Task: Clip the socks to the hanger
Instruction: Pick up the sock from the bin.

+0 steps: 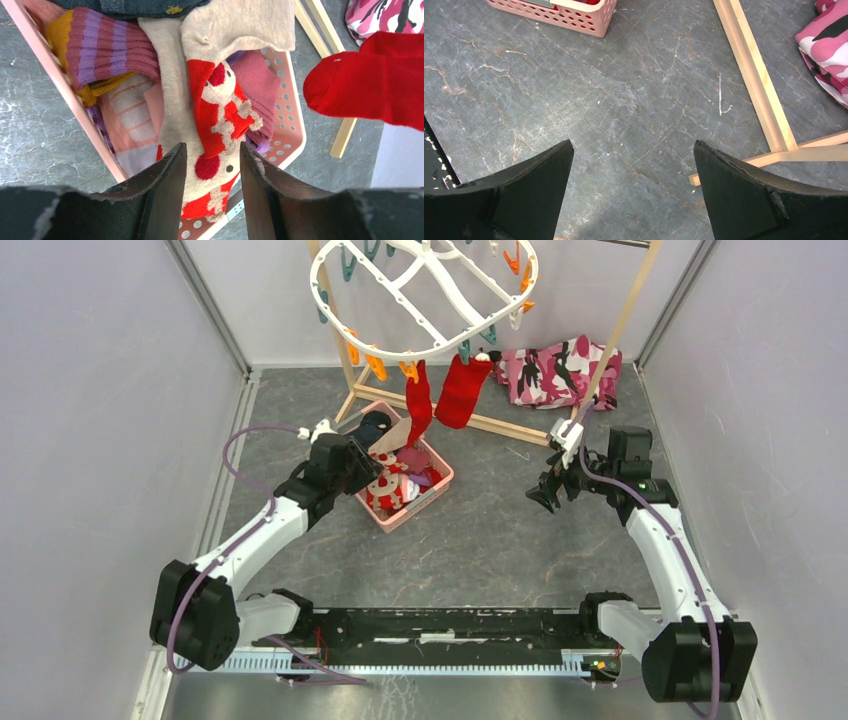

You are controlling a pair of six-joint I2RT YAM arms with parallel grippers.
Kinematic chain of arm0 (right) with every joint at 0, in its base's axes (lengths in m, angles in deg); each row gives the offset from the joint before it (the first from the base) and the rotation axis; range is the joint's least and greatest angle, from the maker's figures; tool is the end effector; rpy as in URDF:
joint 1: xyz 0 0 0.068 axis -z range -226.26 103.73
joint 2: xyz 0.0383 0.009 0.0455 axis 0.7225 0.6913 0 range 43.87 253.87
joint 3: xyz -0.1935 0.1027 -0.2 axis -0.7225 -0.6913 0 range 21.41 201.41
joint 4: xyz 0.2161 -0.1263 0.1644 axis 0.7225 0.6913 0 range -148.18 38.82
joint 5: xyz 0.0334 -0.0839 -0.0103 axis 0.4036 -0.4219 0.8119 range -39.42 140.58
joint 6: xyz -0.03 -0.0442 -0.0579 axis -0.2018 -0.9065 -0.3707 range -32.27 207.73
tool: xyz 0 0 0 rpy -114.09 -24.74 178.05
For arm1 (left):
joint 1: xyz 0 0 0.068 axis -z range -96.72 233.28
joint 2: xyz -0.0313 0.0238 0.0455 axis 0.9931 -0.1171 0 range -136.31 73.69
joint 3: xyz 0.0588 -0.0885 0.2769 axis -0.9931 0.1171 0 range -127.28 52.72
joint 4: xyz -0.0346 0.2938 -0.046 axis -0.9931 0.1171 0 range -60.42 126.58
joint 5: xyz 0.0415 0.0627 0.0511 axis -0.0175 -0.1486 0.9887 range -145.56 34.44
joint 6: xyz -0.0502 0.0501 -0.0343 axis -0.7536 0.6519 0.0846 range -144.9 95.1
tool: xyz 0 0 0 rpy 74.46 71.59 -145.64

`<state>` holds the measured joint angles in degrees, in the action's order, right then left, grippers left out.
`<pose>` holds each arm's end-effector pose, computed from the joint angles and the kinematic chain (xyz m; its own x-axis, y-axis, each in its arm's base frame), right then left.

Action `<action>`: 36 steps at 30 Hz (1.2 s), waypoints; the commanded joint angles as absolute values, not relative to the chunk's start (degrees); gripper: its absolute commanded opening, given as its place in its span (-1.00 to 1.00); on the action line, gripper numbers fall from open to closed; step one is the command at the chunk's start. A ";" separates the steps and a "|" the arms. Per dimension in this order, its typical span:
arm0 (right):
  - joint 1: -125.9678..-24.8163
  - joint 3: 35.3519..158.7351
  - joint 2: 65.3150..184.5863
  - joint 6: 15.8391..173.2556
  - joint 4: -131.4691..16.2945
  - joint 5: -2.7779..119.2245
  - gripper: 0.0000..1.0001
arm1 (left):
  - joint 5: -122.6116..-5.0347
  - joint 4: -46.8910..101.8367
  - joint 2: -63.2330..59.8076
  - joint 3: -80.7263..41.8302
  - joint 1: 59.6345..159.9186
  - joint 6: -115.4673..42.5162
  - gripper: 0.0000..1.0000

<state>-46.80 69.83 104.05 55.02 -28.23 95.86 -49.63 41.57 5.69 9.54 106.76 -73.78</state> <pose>0.2582 0.0505 0.2836 -0.2696 -0.3827 -0.8836 -0.8113 0.5846 -0.0056 0.2862 -0.1167 0.2312 -0.6029 -0.5551 -0.5731 -0.2034 0.8015 -0.5624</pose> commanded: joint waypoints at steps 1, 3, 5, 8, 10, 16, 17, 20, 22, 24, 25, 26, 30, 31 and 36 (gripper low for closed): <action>-46.57 67.43 100.99 56.04 -30.64 98.13 0.96 | -48.43 36.94 4.28 8.69 106.57 -77.97 -0.01; -45.01 66.82 100.23 55.78 -30.80 97.87 0.96 | -48.67 36.65 4.06 8.69 106.61 -78.37 -0.02; -44.46 66.37 100.05 56.09 -31.23 98.19 0.96 | -48.75 36.25 4.29 8.82 106.57 -78.51 -0.13; -44.24 66.15 100.27 56.52 -31.72 99.04 0.96 | -48.72 36.00 4.83 8.95 106.57 -78.51 -0.36; -44.15 66.21 100.43 56.75 -31.98 99.35 0.96 | -49.31 35.51 5.21 9.08 106.61 -78.49 -0.53; -44.07 66.01 100.82 57.15 -32.34 100.13 0.96 | -48.69 32.82 7.61 11.18 106.49 -80.28 -0.95; -44.07 66.06 100.90 57.11 -32.36 100.22 0.96 | -48.58 32.77 7.94 11.37 106.50 -80.42 -0.96; -44.07 66.09 101.00 57.11 -32.30 100.33 0.96 | -48.77 33.16 9.08 11.09 106.51 -80.65 -0.96; -44.07 66.06 101.00 57.06 -32.34 100.33 0.96 | -49.10 33.77 10.07 10.89 106.55 -81.06 -0.96; -44.06 66.06 101.09 57.06 -32.34 100.33 0.96 | -49.26 34.24 11.09 11.04 106.49 -81.74 -0.96; -44.07 66.06 101.06 57.14 -32.34 100.33 0.96 | -49.37 34.50 11.52 11.06 106.54 -82.18 -0.96; -44.01 66.02 101.14 57.14 -32.36 100.41 0.96 | -49.68 34.74 11.96 11.14 106.58 -82.46 -0.96; -43.94 66.06 101.48 57.13 -32.34 100.50 0.96 | -50.67 35.39 13.37 11.11 106.54 -83.35 -0.96; -43.89 66.10 101.55 57.08 -32.35 100.59 0.96 | -50.68 35.64 13.73 10.95 106.51 -83.66 -0.96; -43.87 65.84 101.55 57.08 -32.51 100.94 0.96 | -49.98 36.95 15.02 9.48 106.52 -84.02 -0.96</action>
